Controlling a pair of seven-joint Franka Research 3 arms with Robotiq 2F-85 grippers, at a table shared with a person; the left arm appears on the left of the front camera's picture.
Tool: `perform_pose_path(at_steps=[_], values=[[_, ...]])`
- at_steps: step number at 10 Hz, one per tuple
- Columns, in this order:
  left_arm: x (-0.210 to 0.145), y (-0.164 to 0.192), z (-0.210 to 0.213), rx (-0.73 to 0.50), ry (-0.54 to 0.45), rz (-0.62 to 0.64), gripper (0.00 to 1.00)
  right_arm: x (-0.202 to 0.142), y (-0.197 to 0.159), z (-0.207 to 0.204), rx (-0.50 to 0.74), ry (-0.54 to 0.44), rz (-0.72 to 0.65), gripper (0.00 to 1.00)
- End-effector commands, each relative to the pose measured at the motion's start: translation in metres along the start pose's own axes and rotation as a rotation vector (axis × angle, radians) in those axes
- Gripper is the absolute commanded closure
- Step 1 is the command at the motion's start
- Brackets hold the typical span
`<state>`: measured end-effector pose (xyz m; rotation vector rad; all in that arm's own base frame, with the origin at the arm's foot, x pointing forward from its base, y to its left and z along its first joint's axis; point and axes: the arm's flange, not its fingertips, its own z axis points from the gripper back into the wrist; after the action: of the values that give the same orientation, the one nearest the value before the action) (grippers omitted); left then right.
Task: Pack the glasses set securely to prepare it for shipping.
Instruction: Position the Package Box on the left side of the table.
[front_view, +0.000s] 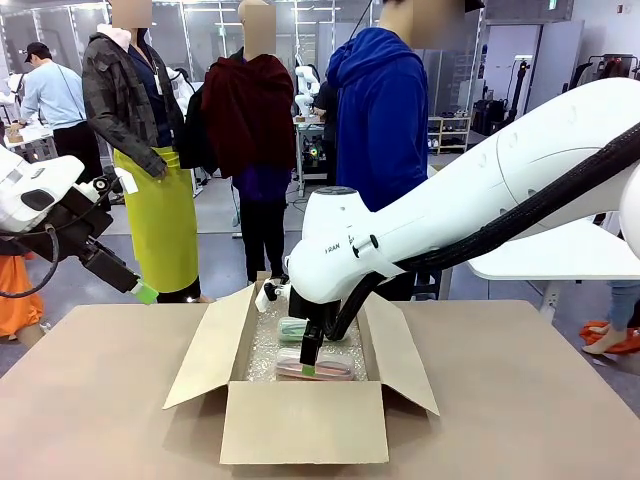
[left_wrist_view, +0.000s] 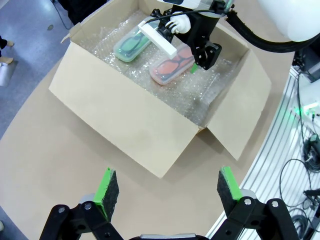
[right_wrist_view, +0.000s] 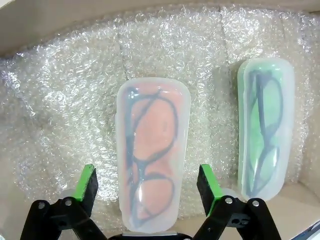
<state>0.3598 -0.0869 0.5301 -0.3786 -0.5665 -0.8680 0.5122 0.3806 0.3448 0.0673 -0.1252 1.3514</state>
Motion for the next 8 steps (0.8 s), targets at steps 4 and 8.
perform_pose_path(at_steps=[4,8], values=[[-0.001,0.002,0.002,-0.017,-0.005,-0.016,0.00,-0.013,0.009,0.043,-0.024,-0.035,-0.091,0.00],[-0.001,0.002,0.002,-0.017,-0.005,-0.016,0.00,-0.130,0.034,0.105,-0.086,-0.295,-0.511,0.00]])
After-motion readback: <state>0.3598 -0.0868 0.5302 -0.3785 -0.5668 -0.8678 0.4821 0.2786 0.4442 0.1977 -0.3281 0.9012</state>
